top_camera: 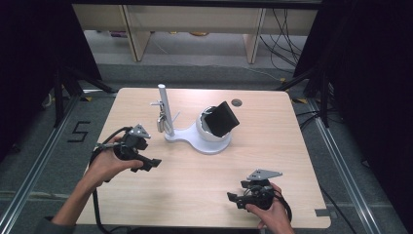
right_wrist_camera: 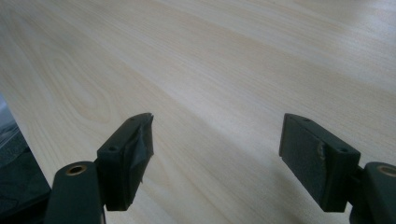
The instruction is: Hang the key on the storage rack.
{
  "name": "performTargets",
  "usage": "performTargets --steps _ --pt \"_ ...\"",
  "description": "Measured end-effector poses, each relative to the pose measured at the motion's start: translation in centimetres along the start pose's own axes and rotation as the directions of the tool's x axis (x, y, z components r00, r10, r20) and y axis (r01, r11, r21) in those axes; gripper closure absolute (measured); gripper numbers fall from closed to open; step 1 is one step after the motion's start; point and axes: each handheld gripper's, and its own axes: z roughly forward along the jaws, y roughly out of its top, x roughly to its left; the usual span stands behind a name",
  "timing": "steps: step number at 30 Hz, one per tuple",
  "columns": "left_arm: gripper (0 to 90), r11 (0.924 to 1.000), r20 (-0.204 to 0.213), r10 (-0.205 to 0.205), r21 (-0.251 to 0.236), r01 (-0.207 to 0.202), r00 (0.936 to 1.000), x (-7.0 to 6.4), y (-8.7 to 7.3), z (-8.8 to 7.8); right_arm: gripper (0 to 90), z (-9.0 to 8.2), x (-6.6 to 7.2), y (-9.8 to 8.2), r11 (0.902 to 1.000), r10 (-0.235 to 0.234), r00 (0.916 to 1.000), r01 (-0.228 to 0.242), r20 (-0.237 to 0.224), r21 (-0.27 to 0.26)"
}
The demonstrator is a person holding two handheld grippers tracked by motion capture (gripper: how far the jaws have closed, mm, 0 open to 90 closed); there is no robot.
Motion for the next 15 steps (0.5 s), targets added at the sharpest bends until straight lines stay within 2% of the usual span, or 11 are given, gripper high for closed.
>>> performTargets --steps 2,4,6,7,10,13,15 --pt "22.9 0.9999 0.013 0.005 -0.010 -0.005 0.9999 -0.6 -0.5 0.4 26.8 0.1 0.1 0.0 1.0000 0.009 0.9998 -0.009 -0.018 -0.005" --pt "22.5 0.9998 0.021 0.015 -0.015 -0.015 0.9997 -1.0 -0.9 0.8 26.8 0.0 0.2 0.0 0.9998 0.015 0.9999 -0.015 -0.006 0.010" --pt "22.3 0.9997 0.024 0.016 -0.019 -0.016 0.9996 -1.2 -1.1 1.0 26.8 0.0 0.1 0.0 1.0000 -0.001 1.0000 0.001 -0.003 0.003" --pt "22.0 0.9996 0.023 0.022 -0.019 -0.021 0.9995 -1.5 -1.4 1.3 26.8 0.0 0.1 0.0 0.9999 0.016 0.9998 -0.016 -0.014 0.000" --pt "21.5 0.9995 0.036 0.020 -0.027 -0.020 0.9991 -1.9 -1.8 1.6 26.8 0.0 0.0 0.0 1.0000 0.005 0.9999 -0.005 -0.011 -0.007" --pt "21.5 0.9993 0.039 0.025 -0.027 -0.024 0.9989 -2.3 -2.1 1.8 26.8 0.0 0.1 0.0 0.9999 0.013 0.9999 -0.013 -0.011 -0.002" --pt "21.3 0.9984 0.036 0.031 -0.049 -0.029 0.9989 -2.6 -2.5 2.0 26.8 0.0 0.1 0.0 1.0000 0.005 0.9999 -0.005 -0.013 -0.003"
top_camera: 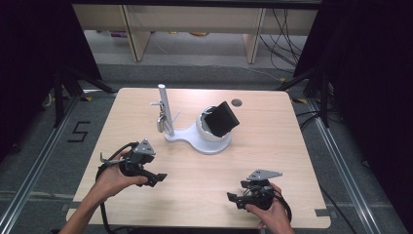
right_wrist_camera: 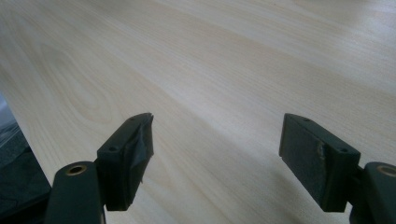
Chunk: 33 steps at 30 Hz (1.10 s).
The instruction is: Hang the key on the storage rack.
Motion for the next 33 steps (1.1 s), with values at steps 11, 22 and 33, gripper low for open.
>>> performTargets --steps 11,22,33 --pt "21.3 0.9995 -0.005 0.016 -0.026 -0.016 0.9999 -2.0 -2.1 1.3 26.3 -0.1 0.2 0.1 0.9999 -0.014 0.9998 0.014 0.012 0.005" --pt "21.3 0.9976 0.006 0.058 -0.038 -0.058 0.9983 -4.4 -4.4 3.3 25.8 -0.1 0.1 0.1 0.9990 -0.044 0.9988 0.044 0.021 -0.006" --pt "20.2 0.9968 0.003 0.059 -0.055 -0.058 0.9983 -6.0 -6.0 3.4 25.8 -0.1 0.6 0.2 0.9995 -0.032 0.9995 0.032 0.008 0.001"
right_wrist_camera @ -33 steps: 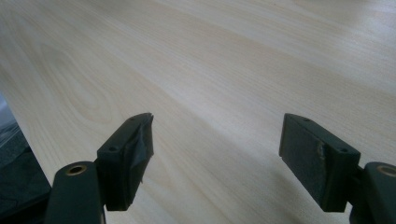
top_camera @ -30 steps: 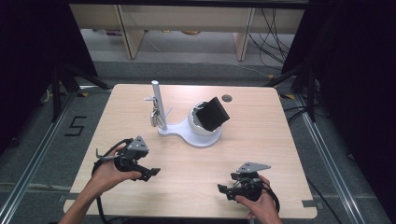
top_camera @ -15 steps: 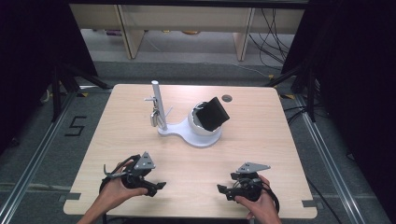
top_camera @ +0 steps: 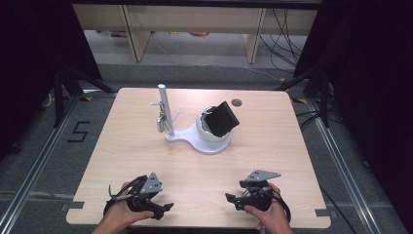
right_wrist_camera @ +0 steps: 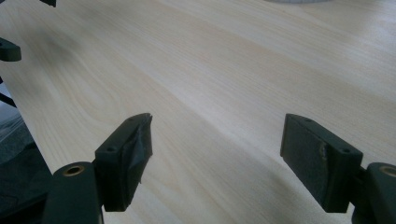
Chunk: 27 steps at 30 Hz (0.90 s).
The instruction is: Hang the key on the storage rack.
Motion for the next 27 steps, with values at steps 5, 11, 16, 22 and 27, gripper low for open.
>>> performTargets --steps 5,11,16,22,27 --pt "19.9 1.0000 -0.008 0.006 -0.001 -0.006 0.9999 0.0 -0.6 0.2 25.8 0.1 0.0 0.0 0.9996 -0.029 0.9996 0.029 0.001 -0.006" --pt "19.4 0.9998 0.004 -0.018 -0.005 0.018 0.9998 -0.6 -1.5 0.1 25.6 0.0 0.0 0.0 0.9996 -0.028 0.9996 0.028 0.001 -0.003" --pt "19.3 0.9997 0.005 -0.024 -0.004 0.024 0.9997 -1.2 -1.9 0.2 25.4 0.1 0.1 0.0 0.9993 -0.037 0.9993 0.037 0.001 -0.005" --pt "19.3 0.9994 -0.016 -0.035 -0.002 0.035 0.9993 -1.1 -2.2 0.2 25.3 0.2 0.1 0.0 0.9993 -0.038 0.9993 0.038 0.000 0.002" --pt "19.3 0.9994 -0.018 -0.034 0.004 0.034 0.9993 -0.9 -2.4 0.3 24.9 0.2 0.1 0.0 0.9992 -0.040 0.9992 0.040 0.001 0.002"
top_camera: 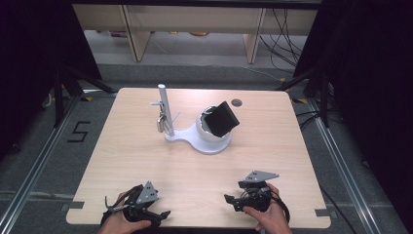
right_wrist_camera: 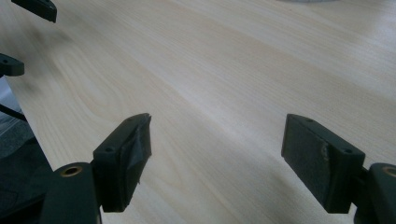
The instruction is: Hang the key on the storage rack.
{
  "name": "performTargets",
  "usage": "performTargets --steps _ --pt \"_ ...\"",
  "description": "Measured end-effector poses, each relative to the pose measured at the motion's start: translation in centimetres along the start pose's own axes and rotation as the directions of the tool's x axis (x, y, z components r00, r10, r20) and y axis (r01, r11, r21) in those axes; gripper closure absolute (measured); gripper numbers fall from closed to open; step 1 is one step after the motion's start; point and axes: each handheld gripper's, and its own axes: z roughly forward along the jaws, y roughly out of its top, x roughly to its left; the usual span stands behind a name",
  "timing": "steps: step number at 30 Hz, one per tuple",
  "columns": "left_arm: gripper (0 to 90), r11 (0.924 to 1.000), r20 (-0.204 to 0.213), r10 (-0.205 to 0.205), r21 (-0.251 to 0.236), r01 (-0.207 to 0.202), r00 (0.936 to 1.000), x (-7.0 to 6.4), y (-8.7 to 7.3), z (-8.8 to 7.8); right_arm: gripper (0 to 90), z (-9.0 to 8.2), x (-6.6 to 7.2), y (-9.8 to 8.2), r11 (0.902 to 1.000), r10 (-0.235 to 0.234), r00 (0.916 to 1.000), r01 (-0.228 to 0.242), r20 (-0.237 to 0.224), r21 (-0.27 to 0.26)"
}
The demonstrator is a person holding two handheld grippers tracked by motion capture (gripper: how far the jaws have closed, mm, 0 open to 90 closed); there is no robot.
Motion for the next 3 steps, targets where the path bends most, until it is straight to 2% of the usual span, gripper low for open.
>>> performTargets --steps 3 --pt "19.3 1.0000 0.011 -0.008 -0.002 0.008 0.9999 -0.05 -0.04 0.09 24.8 0.00 0.00 0.02 1.0000 0.002 1.0000 -0.002 -0.001 -0.001"
